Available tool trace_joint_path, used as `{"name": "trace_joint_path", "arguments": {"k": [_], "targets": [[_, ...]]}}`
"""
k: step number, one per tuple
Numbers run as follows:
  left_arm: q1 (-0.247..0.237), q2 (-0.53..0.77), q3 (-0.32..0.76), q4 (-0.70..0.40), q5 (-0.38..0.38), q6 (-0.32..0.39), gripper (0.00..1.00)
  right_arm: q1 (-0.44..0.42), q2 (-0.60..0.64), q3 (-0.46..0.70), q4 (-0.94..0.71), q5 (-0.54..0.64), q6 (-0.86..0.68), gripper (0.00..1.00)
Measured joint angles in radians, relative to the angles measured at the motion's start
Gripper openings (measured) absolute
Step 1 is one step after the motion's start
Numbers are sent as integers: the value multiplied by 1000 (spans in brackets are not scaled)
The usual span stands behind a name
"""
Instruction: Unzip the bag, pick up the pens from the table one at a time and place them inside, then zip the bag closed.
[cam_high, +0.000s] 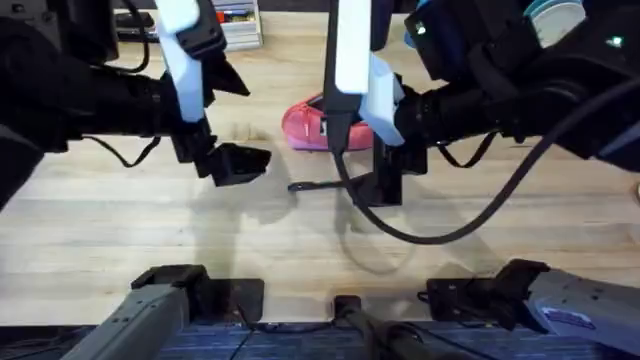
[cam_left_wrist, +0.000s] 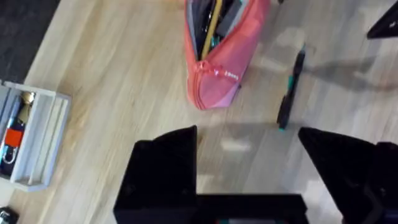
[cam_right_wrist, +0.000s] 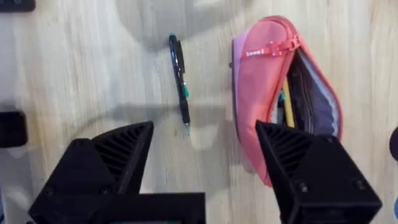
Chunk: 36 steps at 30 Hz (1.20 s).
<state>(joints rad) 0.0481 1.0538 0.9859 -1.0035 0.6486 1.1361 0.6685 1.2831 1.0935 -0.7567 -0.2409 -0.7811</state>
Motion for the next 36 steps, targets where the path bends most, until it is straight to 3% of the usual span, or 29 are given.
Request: {"name": "trace_joint_path", "arguments": {"k": [7, 14, 22, 36], "targets": [[83, 0, 0, -52, -7, 101, 993, 13, 37, 0, -5, 0, 0, 997], [152, 0, 0, -53, -11, 141, 993, 72, 117, 0, -3, 0, 0, 997], [158, 0, 0, -56, -14, 148, 993, 134, 210, 0, 3, 0, 0, 997], [158, 0, 0, -96, -14, 151, 994, 135, 406, 0, 105, 29, 4, 997]]}}
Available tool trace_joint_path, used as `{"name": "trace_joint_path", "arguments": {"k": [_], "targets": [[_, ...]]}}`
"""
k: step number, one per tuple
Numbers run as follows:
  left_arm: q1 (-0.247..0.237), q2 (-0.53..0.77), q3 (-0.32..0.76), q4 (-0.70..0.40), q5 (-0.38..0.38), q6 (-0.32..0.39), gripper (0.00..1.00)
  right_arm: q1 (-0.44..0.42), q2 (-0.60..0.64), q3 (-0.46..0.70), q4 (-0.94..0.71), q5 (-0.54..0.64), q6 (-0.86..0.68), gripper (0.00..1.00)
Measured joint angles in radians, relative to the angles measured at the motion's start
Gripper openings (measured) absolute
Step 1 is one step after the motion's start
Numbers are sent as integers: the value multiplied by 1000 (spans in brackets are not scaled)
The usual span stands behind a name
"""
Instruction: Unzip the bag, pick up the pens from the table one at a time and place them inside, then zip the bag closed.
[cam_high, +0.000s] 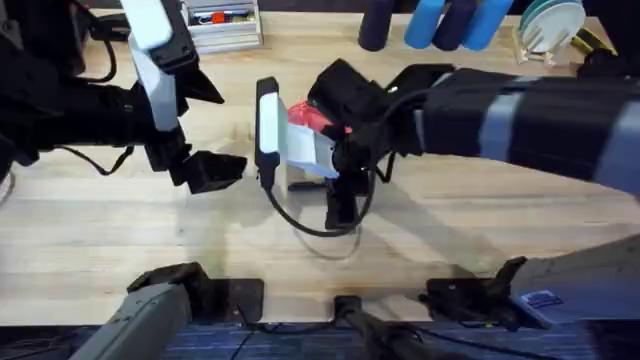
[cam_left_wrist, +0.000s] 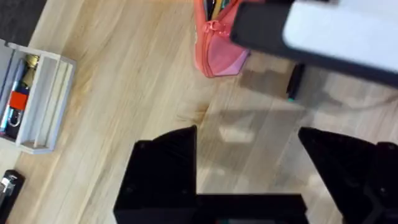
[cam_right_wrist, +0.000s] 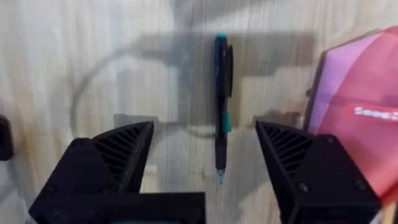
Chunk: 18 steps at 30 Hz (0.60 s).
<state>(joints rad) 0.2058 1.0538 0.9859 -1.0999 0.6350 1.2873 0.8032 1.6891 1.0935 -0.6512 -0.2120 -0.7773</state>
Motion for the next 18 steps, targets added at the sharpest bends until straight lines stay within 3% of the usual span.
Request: {"name": "trace_joint_path", "arguments": {"k": [14, 18], "targets": [[0, 0, 0, -12, 0, 0, 993, 0, 44, 5, 3, 39, 0, 987], [0, 0, 0, -12, 0, 0, 993, -2, 48, 7, 14, 42, 0, 750]]}}
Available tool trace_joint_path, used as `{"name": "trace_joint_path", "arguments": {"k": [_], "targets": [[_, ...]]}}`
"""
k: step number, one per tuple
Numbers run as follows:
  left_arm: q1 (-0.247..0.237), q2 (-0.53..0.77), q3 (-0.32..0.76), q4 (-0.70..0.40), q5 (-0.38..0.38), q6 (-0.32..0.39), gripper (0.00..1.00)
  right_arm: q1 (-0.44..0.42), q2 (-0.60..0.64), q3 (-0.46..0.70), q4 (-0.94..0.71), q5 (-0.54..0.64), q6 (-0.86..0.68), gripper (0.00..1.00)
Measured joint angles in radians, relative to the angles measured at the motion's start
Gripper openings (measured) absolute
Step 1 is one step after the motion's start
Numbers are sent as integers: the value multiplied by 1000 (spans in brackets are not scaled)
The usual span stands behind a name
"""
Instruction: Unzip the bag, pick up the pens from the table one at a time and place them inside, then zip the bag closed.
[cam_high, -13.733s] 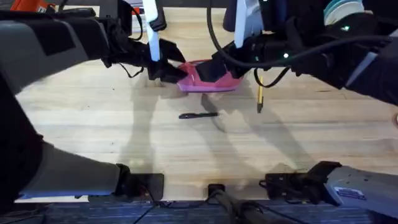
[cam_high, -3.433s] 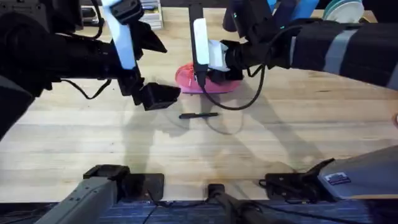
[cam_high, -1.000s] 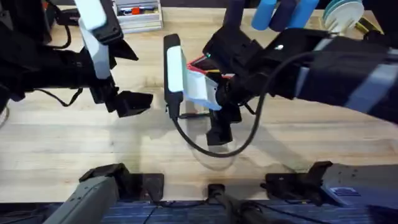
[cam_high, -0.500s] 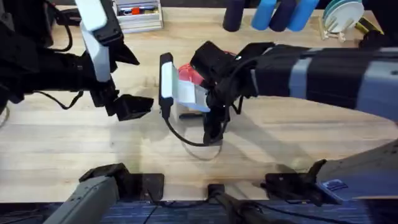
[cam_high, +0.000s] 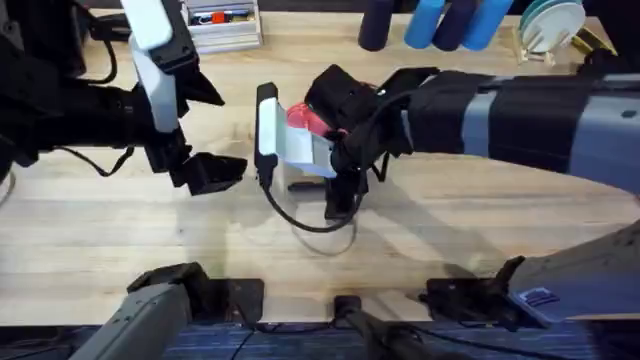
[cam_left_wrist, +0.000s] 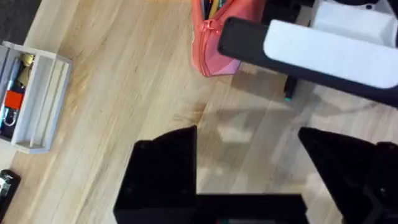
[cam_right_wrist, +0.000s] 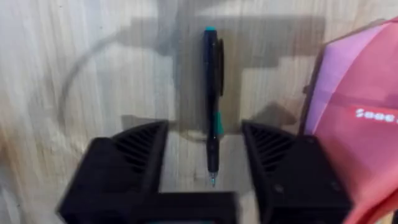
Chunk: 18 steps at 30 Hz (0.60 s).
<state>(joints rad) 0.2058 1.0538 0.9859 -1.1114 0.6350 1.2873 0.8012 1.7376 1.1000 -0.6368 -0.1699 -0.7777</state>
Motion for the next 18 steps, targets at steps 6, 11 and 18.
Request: {"name": "trace_joint_path", "arguments": {"k": [6, 11, 18], "targets": [[0, 0, 0, 0, 0, 0, 993, -1, 2, 2, 14, 1, 5, 150], [0, 0, 0, 0, 0, 0, 993, -1, 4, 2, 34, 1, 8, 36], [0, 0, 0, 0, 0, 0, 993, -1, 3, 2, 35, 3, 8, 30]]}}
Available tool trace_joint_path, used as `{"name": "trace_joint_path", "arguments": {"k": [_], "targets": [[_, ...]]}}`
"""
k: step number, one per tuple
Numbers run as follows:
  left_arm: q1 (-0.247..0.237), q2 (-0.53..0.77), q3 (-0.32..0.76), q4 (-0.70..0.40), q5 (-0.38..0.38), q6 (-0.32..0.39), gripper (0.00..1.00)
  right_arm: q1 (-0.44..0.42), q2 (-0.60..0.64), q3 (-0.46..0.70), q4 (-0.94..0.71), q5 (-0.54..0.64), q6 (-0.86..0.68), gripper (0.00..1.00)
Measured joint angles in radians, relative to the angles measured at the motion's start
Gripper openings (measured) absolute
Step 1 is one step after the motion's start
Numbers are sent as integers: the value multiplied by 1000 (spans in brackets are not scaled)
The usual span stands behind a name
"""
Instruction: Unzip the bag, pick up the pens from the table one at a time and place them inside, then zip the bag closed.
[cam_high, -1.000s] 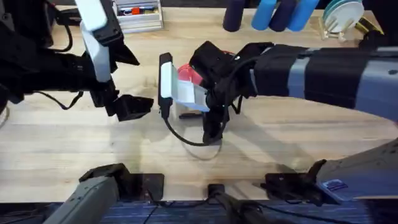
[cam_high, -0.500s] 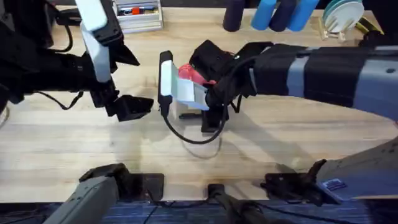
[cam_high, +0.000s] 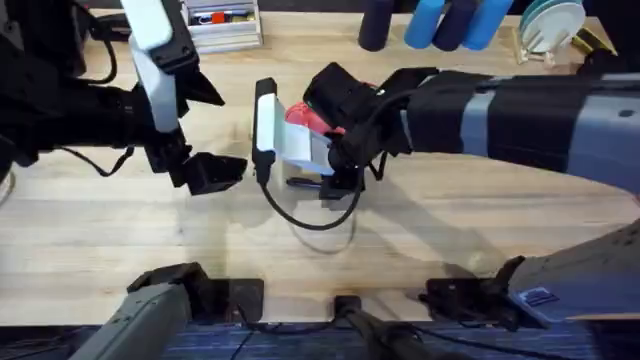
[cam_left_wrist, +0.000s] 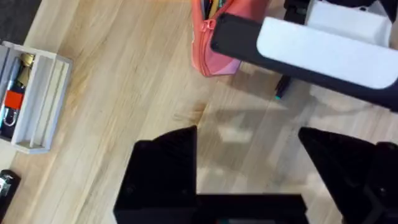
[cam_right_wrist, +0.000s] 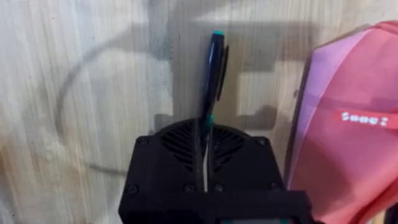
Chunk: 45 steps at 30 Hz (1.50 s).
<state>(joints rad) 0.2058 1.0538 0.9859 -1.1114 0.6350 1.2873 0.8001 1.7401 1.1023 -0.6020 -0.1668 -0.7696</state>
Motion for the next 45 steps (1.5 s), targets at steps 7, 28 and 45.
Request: {"name": "trace_joint_path", "arguments": {"k": [7, 28, 45], "targets": [[0, 0, 0, 0, 0, 0, 993, -6, -139, 0, -58, 56, 0, 31], [0, 0, 0, 0, 0, 0, 993, -228, -338, 0, 124, 205, -261, 31], [0, 0, 0, 0, 0, 0, 993, -280, -139, 0, 222, 216, -564, 31]]}}
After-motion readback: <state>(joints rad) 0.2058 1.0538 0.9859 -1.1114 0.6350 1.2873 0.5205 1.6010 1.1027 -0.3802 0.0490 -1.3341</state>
